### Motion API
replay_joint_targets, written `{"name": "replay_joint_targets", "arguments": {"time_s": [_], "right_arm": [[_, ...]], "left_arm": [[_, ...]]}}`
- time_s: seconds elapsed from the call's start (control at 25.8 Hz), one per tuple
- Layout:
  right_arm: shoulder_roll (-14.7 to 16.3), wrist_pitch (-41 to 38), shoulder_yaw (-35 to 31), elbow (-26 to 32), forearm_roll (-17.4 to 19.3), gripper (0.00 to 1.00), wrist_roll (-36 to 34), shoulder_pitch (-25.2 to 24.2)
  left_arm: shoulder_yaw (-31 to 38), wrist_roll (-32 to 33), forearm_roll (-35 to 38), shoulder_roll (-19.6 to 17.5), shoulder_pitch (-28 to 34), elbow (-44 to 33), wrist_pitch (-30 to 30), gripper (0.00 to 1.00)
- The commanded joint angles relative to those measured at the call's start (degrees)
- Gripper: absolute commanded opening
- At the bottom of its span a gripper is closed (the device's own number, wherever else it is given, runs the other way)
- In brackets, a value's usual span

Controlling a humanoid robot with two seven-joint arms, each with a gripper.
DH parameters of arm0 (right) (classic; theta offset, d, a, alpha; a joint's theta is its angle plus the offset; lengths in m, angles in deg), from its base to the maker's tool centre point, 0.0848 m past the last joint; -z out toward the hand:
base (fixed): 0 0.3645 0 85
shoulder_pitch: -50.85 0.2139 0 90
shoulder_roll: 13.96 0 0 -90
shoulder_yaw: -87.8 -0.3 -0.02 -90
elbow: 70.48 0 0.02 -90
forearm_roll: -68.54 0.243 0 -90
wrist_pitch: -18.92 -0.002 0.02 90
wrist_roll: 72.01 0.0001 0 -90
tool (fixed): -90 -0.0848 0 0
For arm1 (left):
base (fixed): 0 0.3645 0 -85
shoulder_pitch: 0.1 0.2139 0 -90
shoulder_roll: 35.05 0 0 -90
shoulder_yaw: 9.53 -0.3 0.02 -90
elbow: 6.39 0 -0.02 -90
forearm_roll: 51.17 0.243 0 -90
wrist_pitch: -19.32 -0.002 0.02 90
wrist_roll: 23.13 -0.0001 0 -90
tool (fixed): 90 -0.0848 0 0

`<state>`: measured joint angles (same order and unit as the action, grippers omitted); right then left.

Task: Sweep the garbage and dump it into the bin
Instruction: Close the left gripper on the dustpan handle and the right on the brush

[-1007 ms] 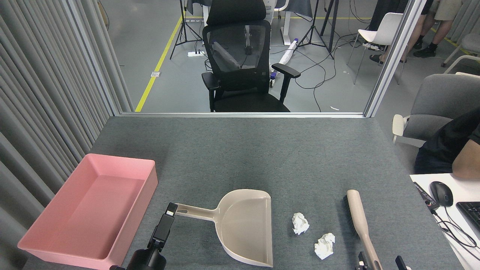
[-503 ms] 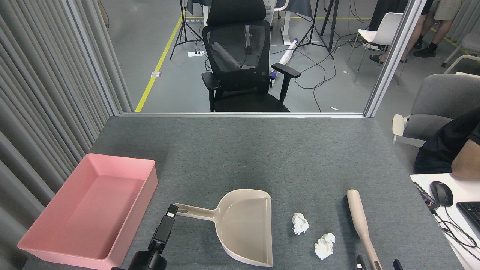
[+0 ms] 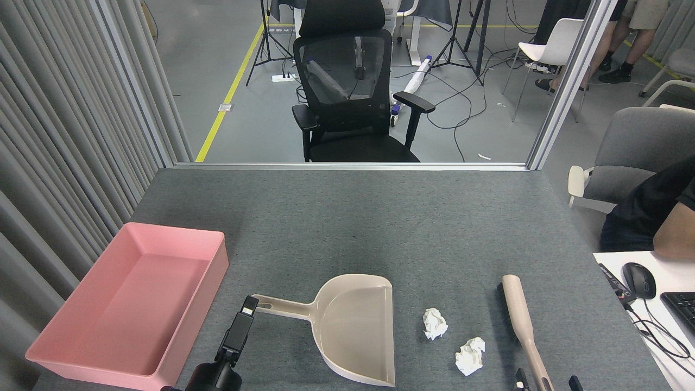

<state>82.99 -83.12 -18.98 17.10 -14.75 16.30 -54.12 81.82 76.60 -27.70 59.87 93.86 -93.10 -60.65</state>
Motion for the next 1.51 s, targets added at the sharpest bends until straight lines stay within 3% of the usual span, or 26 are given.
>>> {"name": "replay_joint_targets", "arguments": {"time_s": [0.0, 0.27, 0.54, 0.66, 0.77, 0.89, 0.97, 1.08, 1.47], "right_arm": [[0.0, 0.1, 0.4, 0.0, -0.1, 0.96, -0.3, 0.1], [-0.1, 0.1, 1.0, 0.0, -0.1, 0.89, -0.5, 0.1], [-0.1, 0.1, 1.0, 0.0, -0.1, 0.77, -0.5, 0.1], [-0.1, 0.0, 1.0, 0.0, -0.1, 0.67, -0.5, 0.0], [-0.1, 0.0, 1.0, 0.0, -0.1, 0.67, -0.5, 0.0], [-0.1, 0.0, 1.6, 0.0, -0.1, 0.57, -0.5, 0.0], [-0.1, 0.0, 1.7, 0.0, -0.1, 0.56, -0.5, -0.1], [-0.1, -0.3, 1.7, 0.0, -0.1, 0.44, -0.5, -0.1], [-0.2, -0.4, 1.7, 0.0, 0.0, 0.42, -0.5, -0.2]], "left_arm": [[0.0, 0.0, 0.0, 0.0, 0.0, 0.1, 0.0, 0.99], [0.0, 0.0, 0.0, 0.0, 0.0, 0.1, 0.0, 0.99], [0.0, 0.0, 0.0, 0.1, -0.1, 0.2, 0.0, 0.99], [0.0, 0.0, 0.0, 0.1, -0.5, 0.6, 0.0, 0.99], [0.0, 0.0, 0.0, 0.1, -0.8, 0.8, 0.0, 0.99], [0.0, 0.0, 0.0, 0.1, -0.9, 0.8, 0.0, 0.99], [0.0, 0.0, 0.0, 0.1, -0.9, 0.8, 0.0, 0.99], [0.0, 0.0, 0.0, 0.1, -1.0, 0.8, 0.0, 0.99], [0.0, 0.0, 0.0, 0.2, -1.3, 0.8, 0.0, 0.99]]}}
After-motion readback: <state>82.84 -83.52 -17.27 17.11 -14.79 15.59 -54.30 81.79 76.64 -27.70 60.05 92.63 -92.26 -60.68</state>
